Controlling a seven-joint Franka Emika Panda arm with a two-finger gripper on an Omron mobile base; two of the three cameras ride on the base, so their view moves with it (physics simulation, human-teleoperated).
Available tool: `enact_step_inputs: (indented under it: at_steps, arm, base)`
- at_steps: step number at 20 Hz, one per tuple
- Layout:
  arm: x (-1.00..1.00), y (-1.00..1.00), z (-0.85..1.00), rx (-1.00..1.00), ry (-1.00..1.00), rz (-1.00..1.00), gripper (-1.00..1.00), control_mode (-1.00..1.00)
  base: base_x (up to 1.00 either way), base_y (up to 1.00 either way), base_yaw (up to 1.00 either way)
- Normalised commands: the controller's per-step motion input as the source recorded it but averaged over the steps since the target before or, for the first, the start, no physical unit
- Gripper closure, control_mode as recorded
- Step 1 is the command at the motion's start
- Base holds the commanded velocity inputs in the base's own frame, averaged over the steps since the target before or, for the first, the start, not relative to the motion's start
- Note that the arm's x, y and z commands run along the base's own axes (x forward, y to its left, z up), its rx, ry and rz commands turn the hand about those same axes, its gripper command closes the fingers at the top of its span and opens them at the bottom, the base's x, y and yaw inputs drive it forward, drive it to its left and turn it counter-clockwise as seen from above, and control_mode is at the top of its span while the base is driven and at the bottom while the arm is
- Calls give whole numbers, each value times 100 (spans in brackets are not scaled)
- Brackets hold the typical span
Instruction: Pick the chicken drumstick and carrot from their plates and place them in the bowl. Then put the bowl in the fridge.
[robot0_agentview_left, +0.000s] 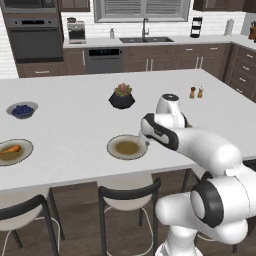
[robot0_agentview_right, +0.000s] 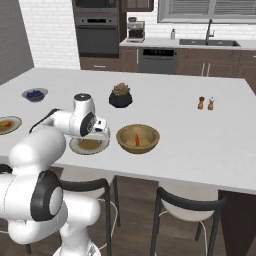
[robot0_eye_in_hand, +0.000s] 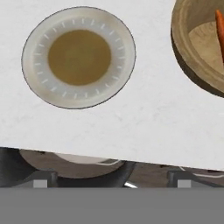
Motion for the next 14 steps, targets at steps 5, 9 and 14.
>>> enact_step_inputs:
  at_steps: [5, 9, 14]
  arm:
    - [-24, 13, 0, 0, -3, 0, -100, -100]
    - [-12, 1, 0, 0, -1, 0, -100, -100]
    - [0, 0, 0, 0, 0, 0, -100, -100]
  base:
    - [0, 0, 0]
    - [0, 0, 0]
    - [0, 0, 0]
